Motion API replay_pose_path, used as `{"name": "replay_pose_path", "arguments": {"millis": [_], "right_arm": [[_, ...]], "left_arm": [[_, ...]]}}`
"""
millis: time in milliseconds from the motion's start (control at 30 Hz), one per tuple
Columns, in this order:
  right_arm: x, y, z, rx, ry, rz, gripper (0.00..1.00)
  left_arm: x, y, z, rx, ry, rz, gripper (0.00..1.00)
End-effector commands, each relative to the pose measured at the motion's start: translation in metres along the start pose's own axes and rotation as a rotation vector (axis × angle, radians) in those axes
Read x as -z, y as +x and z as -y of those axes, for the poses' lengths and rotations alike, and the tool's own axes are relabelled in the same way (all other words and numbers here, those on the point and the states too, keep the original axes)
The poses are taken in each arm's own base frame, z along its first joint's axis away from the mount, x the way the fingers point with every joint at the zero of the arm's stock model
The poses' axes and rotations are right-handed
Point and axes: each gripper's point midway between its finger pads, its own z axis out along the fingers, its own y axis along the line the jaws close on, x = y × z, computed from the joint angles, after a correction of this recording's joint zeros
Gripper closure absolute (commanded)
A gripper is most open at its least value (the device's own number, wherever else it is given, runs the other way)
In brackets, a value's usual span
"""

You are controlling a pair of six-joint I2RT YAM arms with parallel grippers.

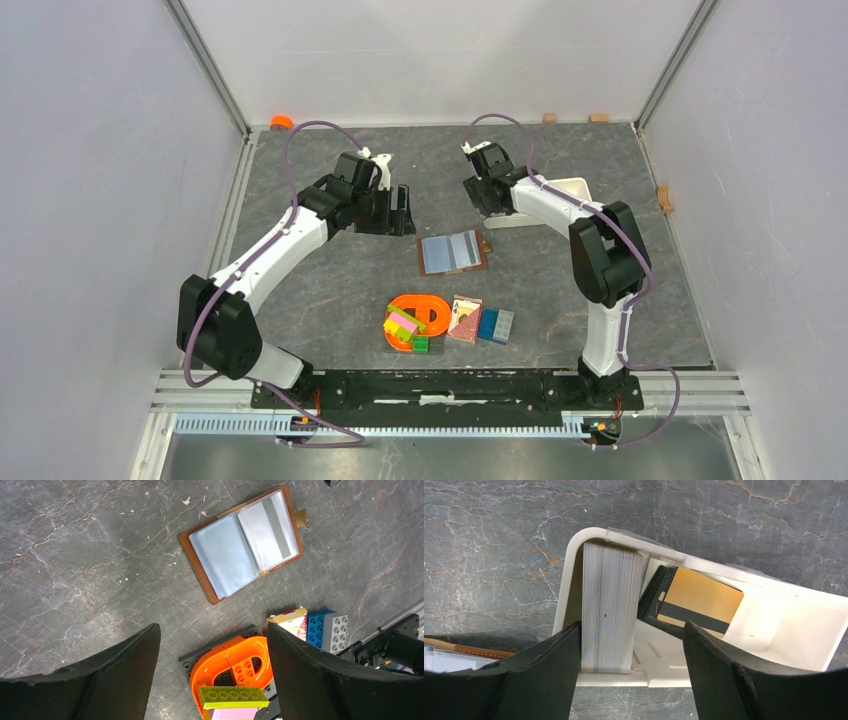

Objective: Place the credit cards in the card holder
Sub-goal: Pick up the credit card from the storage box.

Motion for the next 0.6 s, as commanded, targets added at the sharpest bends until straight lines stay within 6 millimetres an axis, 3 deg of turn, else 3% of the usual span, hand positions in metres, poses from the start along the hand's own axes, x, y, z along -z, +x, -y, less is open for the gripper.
{"name": "replay_pose_path", "arguments": {"millis": [0,300,567], "right_arm": [[-0.008,0.008,-0.013,0.012,-0.038,-0.017,0.22],[-0.016,0.000,-0.007,0.025,-0.036,-0.028,0.19],[-0.005,-0.010,0.002,0.015,-0.032,-0.002,0.21]], "left_arm": [[0.010,-0.006,0.006,-0.046,0.030,0.030,0.16],[0.011,-0.006,0.007,-0.048,0.032,0.033,0.15],[0.013,-0.008,0.008,-0.049,0.036,0.039,0.15]]}}
